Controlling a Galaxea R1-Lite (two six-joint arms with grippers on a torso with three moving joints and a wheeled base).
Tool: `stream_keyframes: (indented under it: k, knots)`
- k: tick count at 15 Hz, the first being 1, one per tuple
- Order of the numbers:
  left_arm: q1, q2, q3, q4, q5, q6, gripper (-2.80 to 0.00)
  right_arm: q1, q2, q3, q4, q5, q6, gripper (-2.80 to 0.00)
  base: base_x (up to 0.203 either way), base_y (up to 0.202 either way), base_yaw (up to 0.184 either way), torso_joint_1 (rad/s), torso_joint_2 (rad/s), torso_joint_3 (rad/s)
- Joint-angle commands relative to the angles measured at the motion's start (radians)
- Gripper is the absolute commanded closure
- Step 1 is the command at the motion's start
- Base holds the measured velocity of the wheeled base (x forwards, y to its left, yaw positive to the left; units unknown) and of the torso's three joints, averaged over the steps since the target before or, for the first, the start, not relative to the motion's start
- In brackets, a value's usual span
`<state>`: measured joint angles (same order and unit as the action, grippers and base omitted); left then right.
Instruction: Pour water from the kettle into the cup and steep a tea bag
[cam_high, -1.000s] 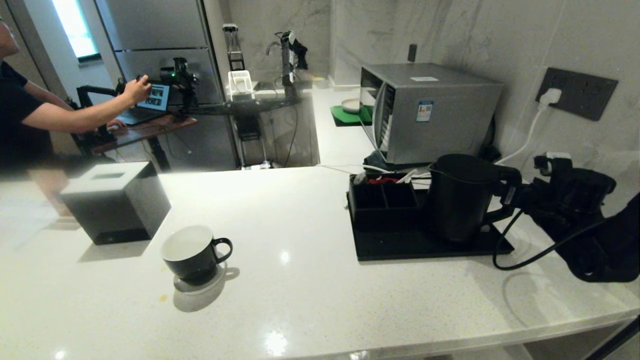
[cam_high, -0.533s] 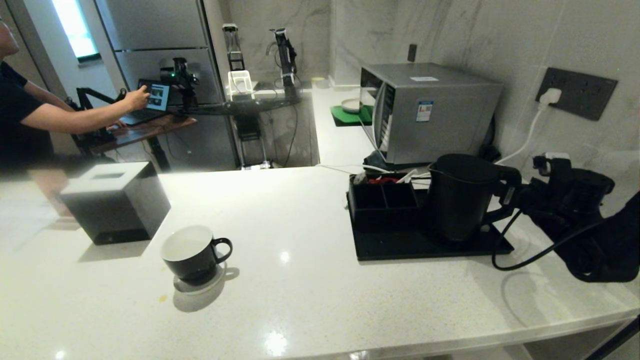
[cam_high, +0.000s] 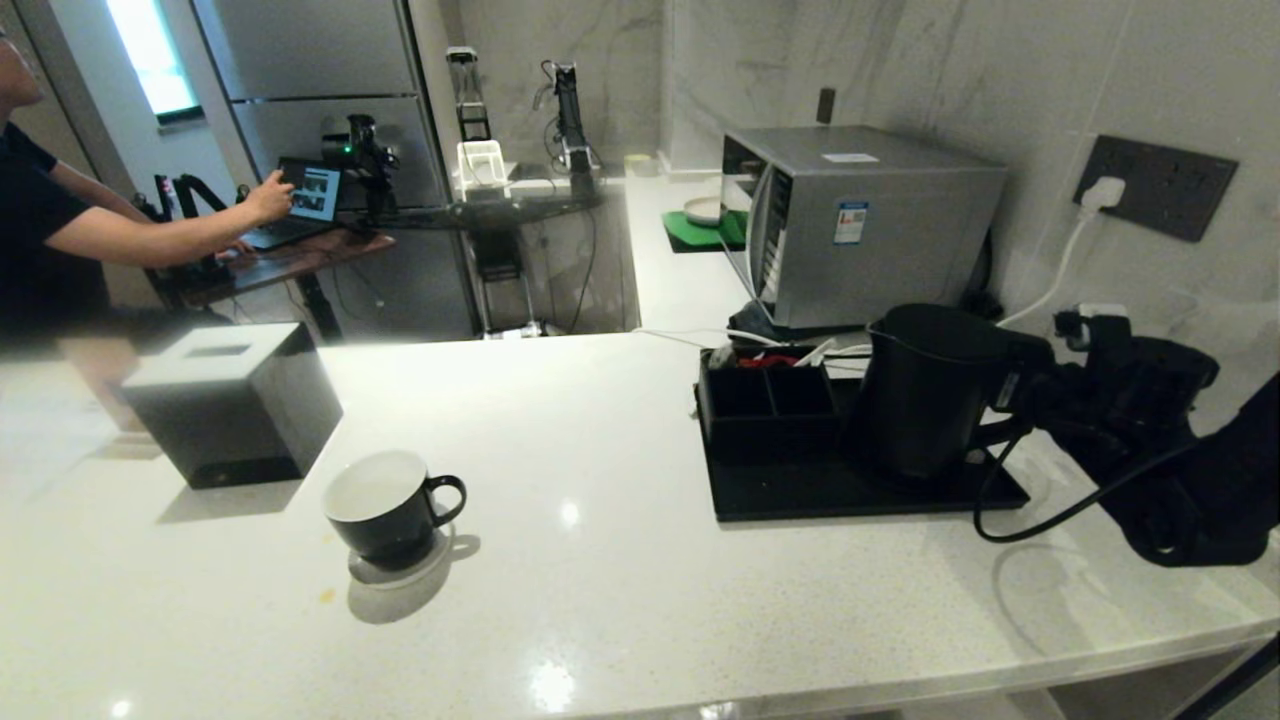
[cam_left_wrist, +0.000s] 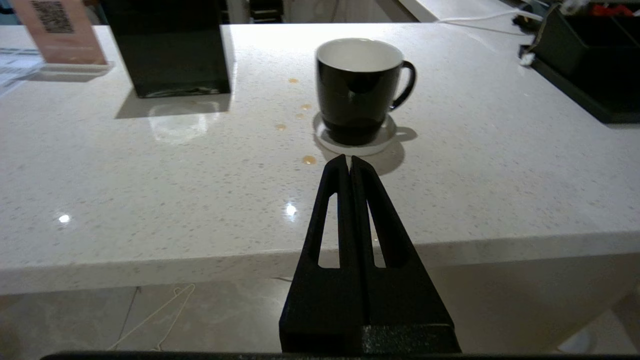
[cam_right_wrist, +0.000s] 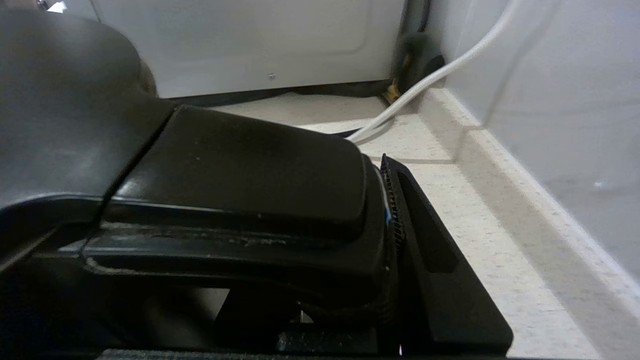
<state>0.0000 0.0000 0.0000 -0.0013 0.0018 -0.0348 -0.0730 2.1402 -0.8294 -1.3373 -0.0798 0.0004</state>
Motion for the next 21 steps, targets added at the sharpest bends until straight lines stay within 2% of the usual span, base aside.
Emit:
stream_keyframes:
  k: [1,21]
  knots:
    - [0.0,0.002,0.0,0.0,0.0,-0.001,0.0,0.001,-0.006,0.003,-0.011,-0.001,0.003,0.0,0.0,0.0,0.0,0.0,0.0,0.0]
    - [0.0,0.002,0.0,0.0,0.0,-0.001,0.0,0.002,-0.119,0.102,-0.053,0.002,0.007,0.0,0.0,0.0,0.0,0.0,0.0,0.0]
